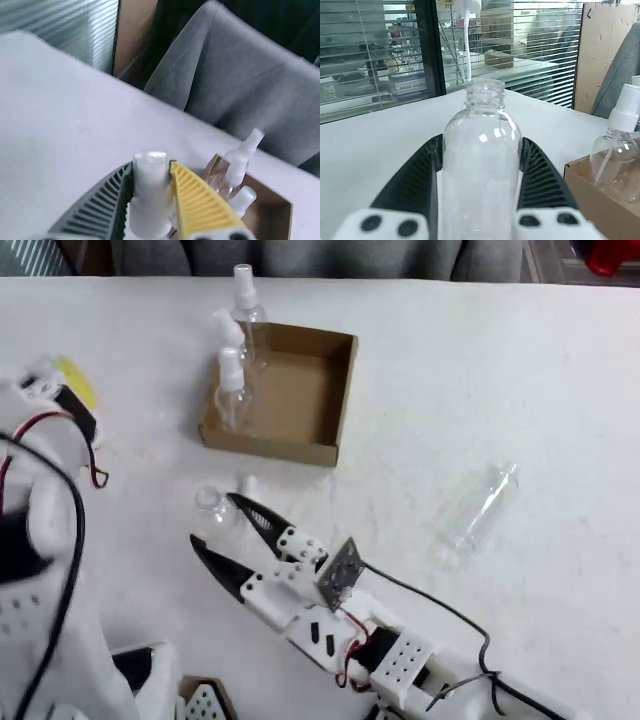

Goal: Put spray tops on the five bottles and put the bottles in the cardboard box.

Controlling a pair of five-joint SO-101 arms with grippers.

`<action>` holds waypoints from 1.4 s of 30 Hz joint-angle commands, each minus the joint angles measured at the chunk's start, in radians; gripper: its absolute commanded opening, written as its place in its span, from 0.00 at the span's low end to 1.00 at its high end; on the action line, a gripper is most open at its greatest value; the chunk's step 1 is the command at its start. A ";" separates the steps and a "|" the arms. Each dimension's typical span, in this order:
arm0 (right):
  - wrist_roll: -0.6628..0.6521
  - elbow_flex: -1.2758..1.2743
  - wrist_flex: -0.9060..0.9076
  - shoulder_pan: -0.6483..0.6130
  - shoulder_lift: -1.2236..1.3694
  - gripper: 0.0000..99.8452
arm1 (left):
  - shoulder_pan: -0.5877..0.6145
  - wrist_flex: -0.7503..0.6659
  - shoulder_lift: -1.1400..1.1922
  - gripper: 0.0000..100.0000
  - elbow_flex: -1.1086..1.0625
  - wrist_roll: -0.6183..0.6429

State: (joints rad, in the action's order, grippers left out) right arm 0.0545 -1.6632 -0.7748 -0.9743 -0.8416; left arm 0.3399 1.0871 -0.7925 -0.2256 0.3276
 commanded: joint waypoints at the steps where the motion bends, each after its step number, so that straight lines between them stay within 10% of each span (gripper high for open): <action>1: -0.020 -0.014 -0.016 -0.008 -0.019 0.02 | 0.008 -0.209 -0.125 0.02 -0.049 0.012; 11: -0.025 -0.014 0.048 -0.068 -0.019 0.02 | -0.059 -0.457 -0.263 0.02 -0.103 0.018; 29: -0.025 -0.014 0.056 -0.084 -0.019 0.02 | -0.272 -0.069 -0.409 0.02 -0.106 0.012; 42: -0.025 -0.014 0.082 -0.084 -0.019 0.02 | -0.272 -0.055 -0.578 0.02 -0.321 0.012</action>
State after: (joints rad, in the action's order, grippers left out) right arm 0.0499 -1.6632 -0.6966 -1.0464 -0.8416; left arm 0.0775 1.0365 -1.3265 -0.5033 0.3368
